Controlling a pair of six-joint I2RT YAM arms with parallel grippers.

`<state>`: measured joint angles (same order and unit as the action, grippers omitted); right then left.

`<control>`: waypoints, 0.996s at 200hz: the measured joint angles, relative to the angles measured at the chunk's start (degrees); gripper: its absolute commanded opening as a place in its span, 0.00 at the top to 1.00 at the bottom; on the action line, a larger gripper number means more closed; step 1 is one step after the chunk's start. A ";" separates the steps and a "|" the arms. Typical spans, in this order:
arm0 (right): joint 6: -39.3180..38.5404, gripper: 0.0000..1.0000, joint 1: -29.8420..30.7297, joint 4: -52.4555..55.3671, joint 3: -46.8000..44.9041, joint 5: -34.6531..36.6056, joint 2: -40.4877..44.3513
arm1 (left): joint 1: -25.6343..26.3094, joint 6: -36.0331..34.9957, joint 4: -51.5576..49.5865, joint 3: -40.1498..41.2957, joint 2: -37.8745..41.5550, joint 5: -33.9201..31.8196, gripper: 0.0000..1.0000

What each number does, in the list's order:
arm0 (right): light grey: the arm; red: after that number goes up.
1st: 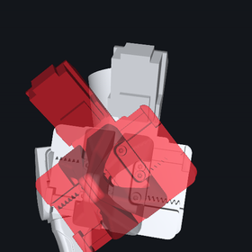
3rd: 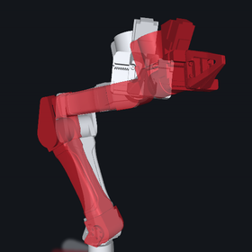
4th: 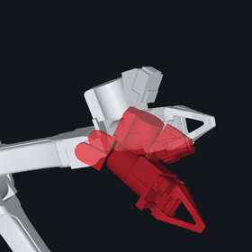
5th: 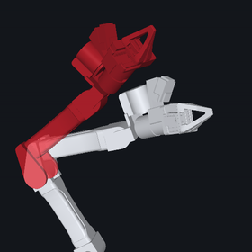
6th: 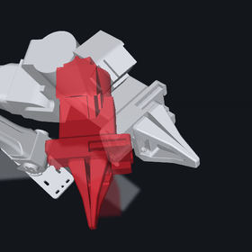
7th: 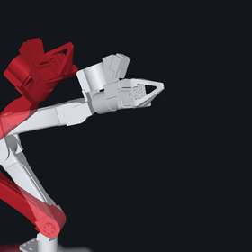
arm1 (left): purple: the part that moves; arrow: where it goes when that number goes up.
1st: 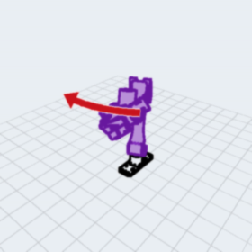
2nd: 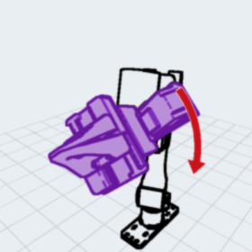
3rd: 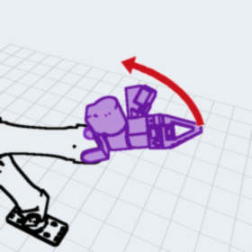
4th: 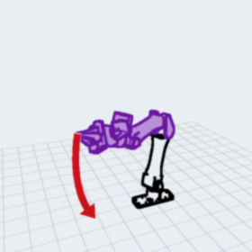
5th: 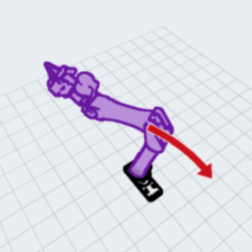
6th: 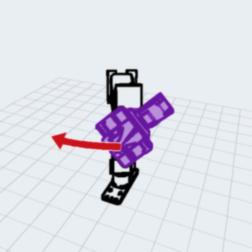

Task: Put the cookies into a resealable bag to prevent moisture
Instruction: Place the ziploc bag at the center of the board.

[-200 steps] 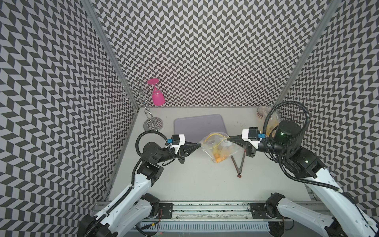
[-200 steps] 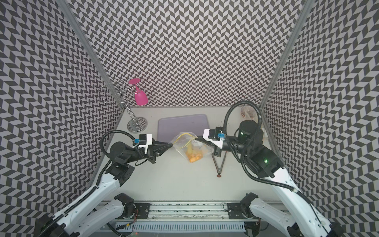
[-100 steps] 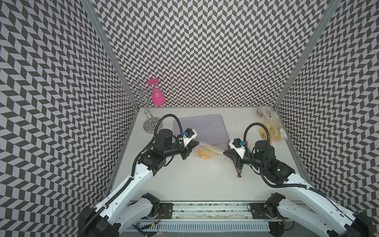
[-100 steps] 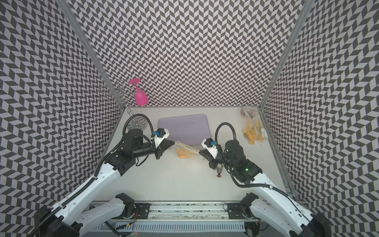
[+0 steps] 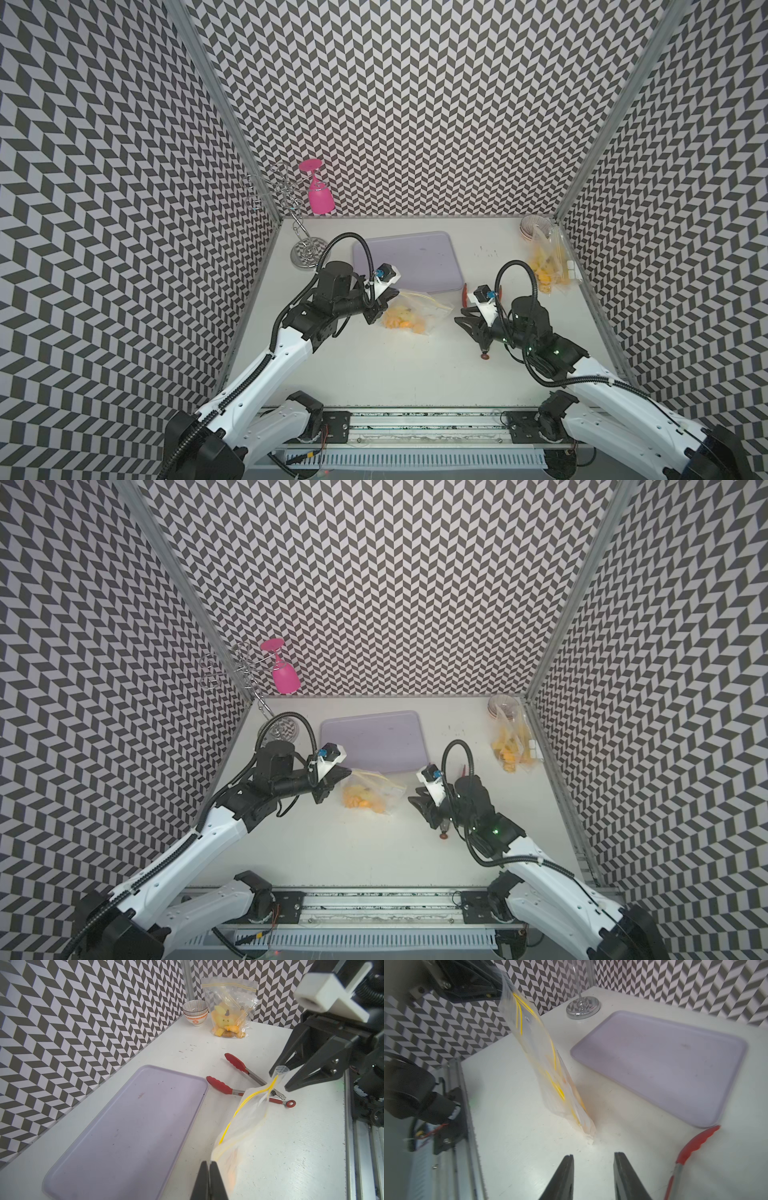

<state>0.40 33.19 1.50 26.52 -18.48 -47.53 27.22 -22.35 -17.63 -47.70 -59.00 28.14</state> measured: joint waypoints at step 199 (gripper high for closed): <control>-25.99 0.26 0.00 23.19 21.22 -10.29 -13.46 | 0.00 -2.49 1.14 0.76 1.40 1.31 1.00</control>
<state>-25.58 33.19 24.69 47.75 -28.77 -60.99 27.22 -24.84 -16.49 -46.94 -57.60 29.45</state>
